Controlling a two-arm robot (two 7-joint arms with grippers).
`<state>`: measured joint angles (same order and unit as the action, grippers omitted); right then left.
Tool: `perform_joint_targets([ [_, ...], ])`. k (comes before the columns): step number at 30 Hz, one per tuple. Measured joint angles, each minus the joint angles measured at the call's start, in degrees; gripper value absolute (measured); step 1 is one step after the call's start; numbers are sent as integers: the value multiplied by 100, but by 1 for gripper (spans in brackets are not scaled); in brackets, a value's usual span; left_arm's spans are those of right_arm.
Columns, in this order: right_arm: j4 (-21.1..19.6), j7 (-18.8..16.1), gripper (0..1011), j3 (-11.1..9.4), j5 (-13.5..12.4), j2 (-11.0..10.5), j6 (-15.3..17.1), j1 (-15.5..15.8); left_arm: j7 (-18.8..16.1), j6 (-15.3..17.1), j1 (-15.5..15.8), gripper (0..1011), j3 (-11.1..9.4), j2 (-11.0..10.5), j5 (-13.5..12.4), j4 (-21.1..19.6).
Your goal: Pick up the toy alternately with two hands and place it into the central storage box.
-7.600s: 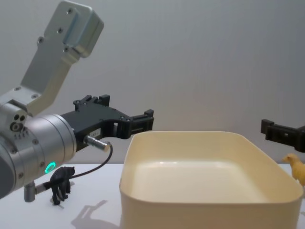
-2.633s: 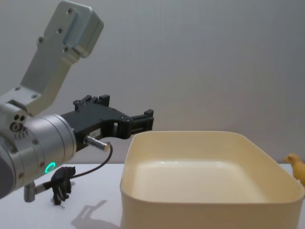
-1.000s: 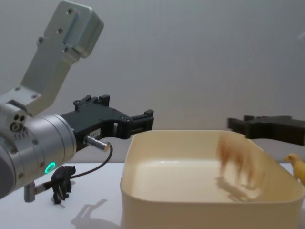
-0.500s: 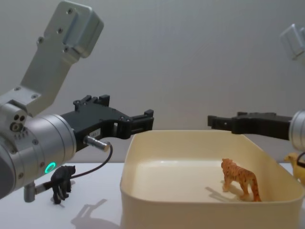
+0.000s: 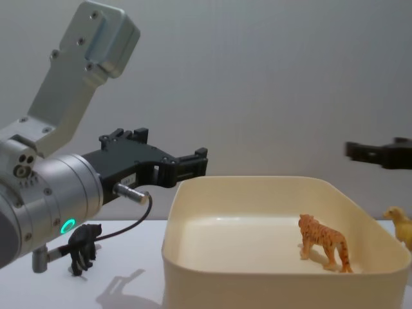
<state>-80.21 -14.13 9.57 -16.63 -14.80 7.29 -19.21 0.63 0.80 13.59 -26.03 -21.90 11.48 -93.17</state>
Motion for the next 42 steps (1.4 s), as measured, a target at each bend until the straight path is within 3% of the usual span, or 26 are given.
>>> perform_joint_targets([
  [12,-658,323,1001,-405,-334,-465,390,687,0,0,0,1001,0,0,0,0],
  [20,-759,358,1001,-484,-394,-580,609,902,0,0,0,1001,0,0,0,0],
  [28,-593,436,1001,-468,-314,-571,717,897,0,0,0,1001,0,0,0,0],
  [42,248,418,1001,-188,91,-277,654,413,0,0,0,1001,0,0,0,0],
])
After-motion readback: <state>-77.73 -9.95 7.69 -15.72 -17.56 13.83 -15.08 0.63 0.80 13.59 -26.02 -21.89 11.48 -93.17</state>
